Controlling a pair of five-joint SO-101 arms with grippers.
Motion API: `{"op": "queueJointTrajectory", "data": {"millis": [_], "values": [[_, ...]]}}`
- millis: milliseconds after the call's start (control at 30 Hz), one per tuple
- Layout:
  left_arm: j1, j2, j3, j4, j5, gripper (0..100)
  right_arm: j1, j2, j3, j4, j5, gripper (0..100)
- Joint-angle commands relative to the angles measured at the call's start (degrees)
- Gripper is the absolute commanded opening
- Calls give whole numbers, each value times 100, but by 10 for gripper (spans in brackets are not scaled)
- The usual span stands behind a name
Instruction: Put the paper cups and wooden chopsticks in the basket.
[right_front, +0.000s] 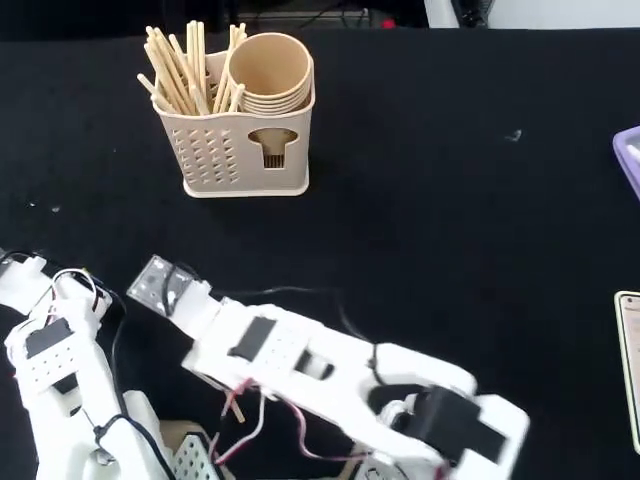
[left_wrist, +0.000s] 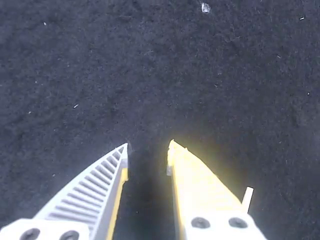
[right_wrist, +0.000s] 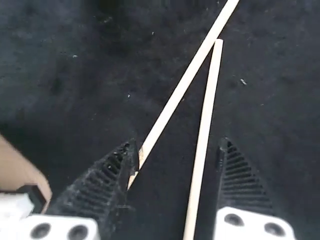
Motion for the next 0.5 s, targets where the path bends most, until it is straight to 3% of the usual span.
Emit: {"op": "queueJointTrajectory", "data": {"millis": [0, 233, 467], "values": [[-66, -132, -347, -105, 44, 137, -70, 426, -620, 44, -132, 255], [-57, -132, -347, -105, 26, 137, -62, 980, -1059, 360, -123, 249], [-57, -132, -347, -105, 26, 137, 475, 1174, -1288, 958, -53, 6]]}}
